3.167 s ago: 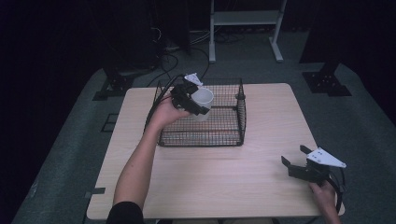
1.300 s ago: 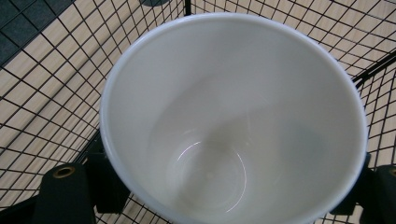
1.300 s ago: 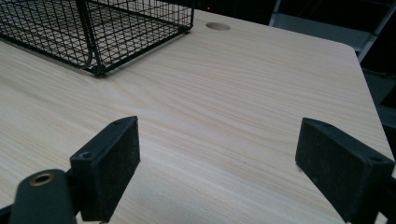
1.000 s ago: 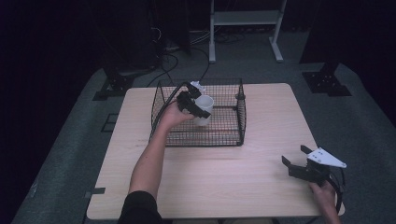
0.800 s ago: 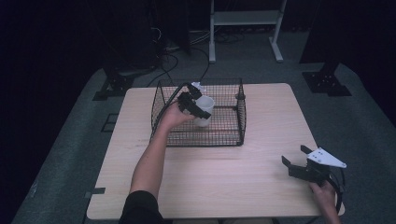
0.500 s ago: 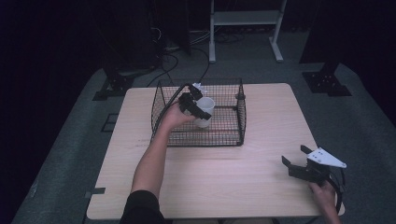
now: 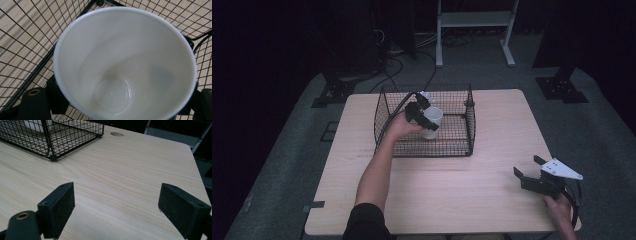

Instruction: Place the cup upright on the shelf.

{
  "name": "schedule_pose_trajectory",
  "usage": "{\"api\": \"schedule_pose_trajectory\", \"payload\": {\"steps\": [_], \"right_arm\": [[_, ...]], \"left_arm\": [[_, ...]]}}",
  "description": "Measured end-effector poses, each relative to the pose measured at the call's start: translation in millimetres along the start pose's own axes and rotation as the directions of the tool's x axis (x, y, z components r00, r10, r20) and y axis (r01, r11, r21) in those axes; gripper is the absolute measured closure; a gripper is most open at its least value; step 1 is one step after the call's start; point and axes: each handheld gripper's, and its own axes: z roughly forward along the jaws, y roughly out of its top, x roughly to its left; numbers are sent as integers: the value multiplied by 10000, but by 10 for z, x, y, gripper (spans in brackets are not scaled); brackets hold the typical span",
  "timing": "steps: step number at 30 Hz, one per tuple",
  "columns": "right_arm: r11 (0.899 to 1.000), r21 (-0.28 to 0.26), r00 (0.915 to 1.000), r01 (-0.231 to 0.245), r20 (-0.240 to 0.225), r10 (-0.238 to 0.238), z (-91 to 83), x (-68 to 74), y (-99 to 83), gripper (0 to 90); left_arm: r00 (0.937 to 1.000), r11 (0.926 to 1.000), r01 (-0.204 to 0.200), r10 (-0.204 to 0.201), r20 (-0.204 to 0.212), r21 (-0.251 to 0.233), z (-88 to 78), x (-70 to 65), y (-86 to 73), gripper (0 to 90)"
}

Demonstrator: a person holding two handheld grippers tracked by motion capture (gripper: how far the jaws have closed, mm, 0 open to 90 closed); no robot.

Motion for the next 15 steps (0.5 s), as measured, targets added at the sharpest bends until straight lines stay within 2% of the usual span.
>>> {"api": "schedule_pose_trajectory", "payload": {"steps": [10, 15], "right_arm": [[10000, 7, 10000, -6, 15, 6, 0, -1, 0, 131], [10000, 4, 10000, -2, 26, 2, 1, -1, 0, 131]], "left_arm": [[9998, 9999, 140, -141, 123, 68, -3, 18, -42, 208], [9999, 9997, -5, 2, 138, 262, -27, 15, -64, 208]]}}
